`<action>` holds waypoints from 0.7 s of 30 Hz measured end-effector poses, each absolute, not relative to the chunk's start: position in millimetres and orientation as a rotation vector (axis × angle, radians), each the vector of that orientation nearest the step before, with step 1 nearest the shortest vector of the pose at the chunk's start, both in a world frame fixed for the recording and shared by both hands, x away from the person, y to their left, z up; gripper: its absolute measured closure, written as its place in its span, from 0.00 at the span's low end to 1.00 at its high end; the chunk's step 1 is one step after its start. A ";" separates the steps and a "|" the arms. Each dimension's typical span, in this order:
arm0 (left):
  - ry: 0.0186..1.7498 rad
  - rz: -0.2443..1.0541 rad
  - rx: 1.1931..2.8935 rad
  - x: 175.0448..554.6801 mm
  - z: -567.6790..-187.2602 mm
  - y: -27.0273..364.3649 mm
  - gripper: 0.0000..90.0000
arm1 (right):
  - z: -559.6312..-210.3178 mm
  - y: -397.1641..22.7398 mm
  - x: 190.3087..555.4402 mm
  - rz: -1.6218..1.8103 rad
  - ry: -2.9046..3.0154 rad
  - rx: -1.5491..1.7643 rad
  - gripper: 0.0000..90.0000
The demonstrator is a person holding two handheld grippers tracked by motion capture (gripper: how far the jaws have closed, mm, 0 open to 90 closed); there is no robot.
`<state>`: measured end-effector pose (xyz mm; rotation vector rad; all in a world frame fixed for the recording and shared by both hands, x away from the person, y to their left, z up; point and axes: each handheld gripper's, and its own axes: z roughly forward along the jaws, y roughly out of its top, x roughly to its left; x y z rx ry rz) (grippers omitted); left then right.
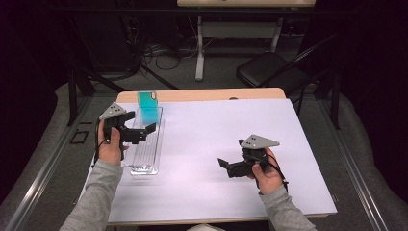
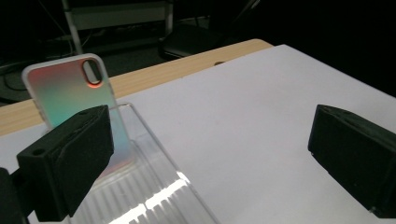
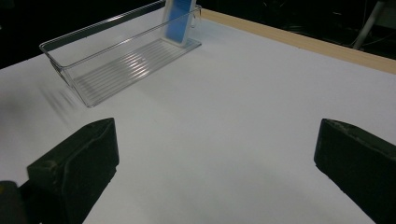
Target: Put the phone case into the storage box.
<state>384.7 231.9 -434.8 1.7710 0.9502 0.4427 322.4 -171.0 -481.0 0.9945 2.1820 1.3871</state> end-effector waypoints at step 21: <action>0.841 0.378 1.754 337.9 -447.5 220.1 0.01 | -478.5 -184.9 308.9 1.334 2.182 0.978 0.00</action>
